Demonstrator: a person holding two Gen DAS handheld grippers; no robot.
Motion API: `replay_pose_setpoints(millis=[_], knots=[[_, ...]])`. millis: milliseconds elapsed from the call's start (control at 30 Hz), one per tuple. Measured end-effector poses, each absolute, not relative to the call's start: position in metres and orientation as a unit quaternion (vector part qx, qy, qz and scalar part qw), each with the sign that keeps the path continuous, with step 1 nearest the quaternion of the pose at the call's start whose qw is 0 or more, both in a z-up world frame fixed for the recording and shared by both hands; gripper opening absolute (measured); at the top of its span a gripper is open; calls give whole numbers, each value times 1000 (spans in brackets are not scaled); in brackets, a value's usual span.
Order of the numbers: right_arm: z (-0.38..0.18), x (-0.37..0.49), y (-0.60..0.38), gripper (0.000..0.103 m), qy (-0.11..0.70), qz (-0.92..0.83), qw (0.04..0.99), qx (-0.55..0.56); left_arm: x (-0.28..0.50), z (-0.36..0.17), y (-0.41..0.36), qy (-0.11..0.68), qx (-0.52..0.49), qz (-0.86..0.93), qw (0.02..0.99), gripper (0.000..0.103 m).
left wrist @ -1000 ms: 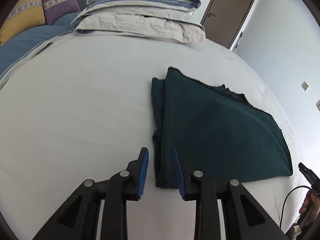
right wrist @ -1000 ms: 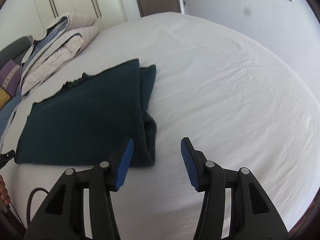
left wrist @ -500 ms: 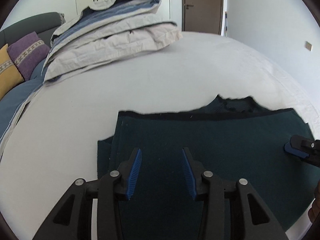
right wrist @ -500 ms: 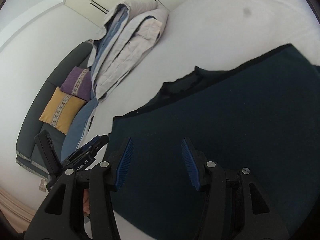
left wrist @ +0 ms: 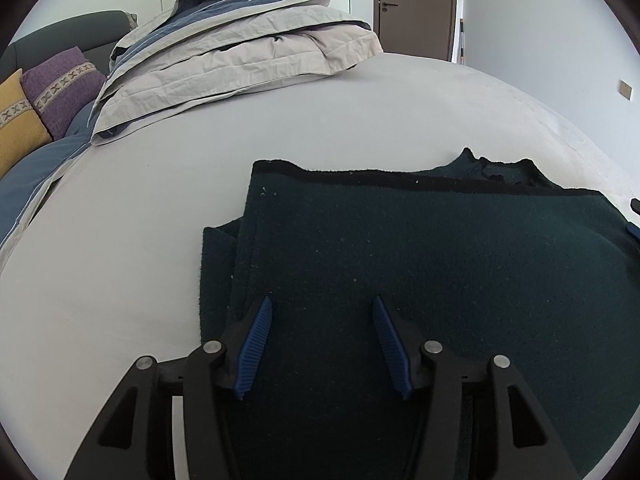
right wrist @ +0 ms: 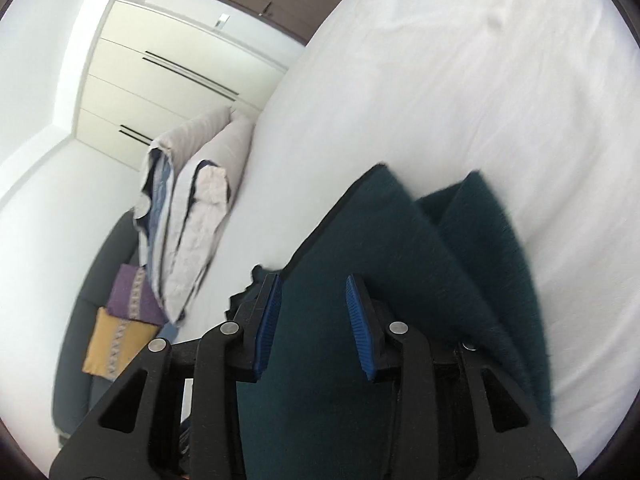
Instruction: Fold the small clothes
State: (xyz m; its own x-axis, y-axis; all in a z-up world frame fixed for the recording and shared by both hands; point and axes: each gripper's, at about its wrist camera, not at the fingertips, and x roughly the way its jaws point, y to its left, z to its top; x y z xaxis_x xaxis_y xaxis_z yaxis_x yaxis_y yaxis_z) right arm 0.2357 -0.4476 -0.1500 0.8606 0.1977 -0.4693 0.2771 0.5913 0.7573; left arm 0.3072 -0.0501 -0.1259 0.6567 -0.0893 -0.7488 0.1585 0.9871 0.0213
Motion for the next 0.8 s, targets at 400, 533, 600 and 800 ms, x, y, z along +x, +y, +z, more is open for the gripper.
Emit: replay_pose_setpoints(millis=[400,533,600,800], knots=[[-158,248,-258,41,417,174,828,333,307,-126,-51,407,43,-68,910,58],[-168,221,-267,40,390,173,837,343,306,-127,-50,407,37,-71,910,58],[-169,201,-304,40,366,140,839,377,306,-127,-49,407,33,-73,910,58],[-161,141,-395,39,314,-8,851,420,299,-115,-40,439,-5,-83,894,57]])
